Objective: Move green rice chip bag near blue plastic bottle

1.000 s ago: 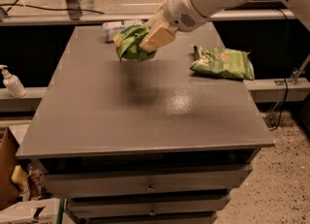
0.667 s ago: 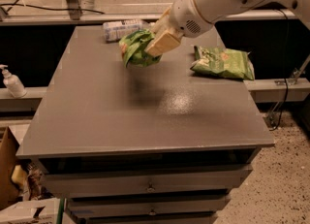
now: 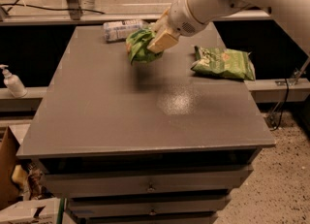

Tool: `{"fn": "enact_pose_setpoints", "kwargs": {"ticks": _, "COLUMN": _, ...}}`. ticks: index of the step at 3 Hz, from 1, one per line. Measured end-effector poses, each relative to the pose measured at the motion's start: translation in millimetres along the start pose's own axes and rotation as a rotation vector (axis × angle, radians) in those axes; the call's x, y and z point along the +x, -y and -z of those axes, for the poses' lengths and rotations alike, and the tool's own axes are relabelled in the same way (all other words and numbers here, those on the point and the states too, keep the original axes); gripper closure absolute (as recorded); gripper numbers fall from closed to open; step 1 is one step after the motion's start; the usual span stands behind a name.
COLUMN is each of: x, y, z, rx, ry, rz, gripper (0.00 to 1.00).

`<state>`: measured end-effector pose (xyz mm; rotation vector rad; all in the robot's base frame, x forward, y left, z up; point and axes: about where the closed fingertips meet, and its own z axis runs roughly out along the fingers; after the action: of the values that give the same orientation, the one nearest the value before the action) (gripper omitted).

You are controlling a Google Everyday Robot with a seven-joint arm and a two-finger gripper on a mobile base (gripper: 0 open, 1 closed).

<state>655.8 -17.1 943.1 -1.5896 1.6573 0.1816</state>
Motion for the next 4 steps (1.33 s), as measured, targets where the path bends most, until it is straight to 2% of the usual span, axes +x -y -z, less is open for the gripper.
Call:
{"fn": "enact_pose_setpoints", "kwargs": {"ticks": 2, "x": 28.9, "y": 53.4, "z": -48.0, "rx": 0.017, "ry": -0.073, "rz": -0.003, "gripper": 1.00}}
{"fn": "enact_pose_setpoints", "kwargs": {"ticks": 3, "x": 48.1, "y": 65.2, "z": -57.1, "rx": 0.024, "ry": -0.099, "rz": -0.019, "gripper": 1.00}}
{"fn": "enact_pose_setpoints", "kwargs": {"ticks": 4, "x": 64.7, "y": 65.1, "z": -59.8, "rx": 0.025, "ry": -0.116, "rz": -0.039, "gripper": 1.00}}
